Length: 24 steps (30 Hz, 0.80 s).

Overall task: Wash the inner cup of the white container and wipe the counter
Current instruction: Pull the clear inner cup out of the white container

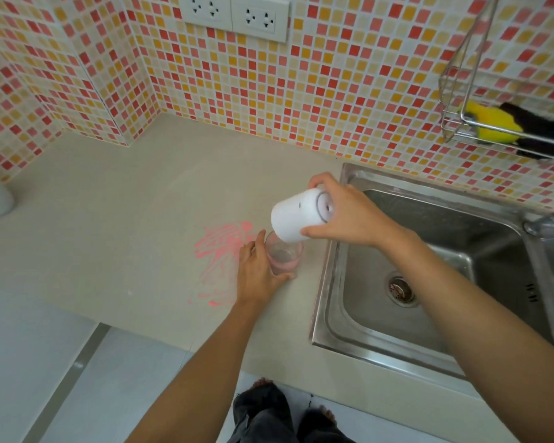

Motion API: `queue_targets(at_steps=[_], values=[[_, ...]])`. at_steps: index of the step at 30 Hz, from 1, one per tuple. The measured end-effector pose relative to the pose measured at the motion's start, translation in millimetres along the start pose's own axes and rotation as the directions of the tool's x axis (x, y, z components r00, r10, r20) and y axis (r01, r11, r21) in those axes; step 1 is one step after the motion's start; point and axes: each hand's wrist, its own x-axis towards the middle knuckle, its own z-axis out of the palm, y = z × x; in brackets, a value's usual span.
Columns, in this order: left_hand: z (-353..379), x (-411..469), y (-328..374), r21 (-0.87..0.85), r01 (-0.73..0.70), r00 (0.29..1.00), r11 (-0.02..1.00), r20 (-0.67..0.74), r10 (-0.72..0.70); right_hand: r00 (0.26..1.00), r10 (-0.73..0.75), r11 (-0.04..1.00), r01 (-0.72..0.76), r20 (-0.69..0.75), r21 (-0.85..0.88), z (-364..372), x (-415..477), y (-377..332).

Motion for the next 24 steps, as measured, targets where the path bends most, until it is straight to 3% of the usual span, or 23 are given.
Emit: queue_targets(at_steps=[4, 8, 13, 21, 24], values=[[-1, -3, -2, -0.008, -0.013, 1.0, 1.0, -0.016, 0.012, 0.988, 0.149, 0.982, -0.145, -0.029, 0.12, 0, 6, 24], [-2, -5, 1, -0.072, -0.01, 0.999, 0.997, -0.054, 0.006, 0.95, 0.313, 0.898, -0.301, 0.016, 0.32, 27, 11, 58], [-6, -8, 2, -0.121, 0.011, 0.998, 0.993, -0.058, -0.018, 0.931, 0.364, 0.876, -0.341, -0.005, 0.342, 66, 9, 73], [-26, -16, 0, -0.243, -0.019, 0.992, 0.97, -0.124, -0.012, 0.934, 0.353, 0.846, -0.29, -0.062, 0.448, 115, 11, 76], [-32, -21, 1, -0.258, -0.015, 0.991, 0.966, -0.133, -0.02, 0.952, 0.3, 0.878, -0.247, -0.068, 0.409, 120, 12, 77]])
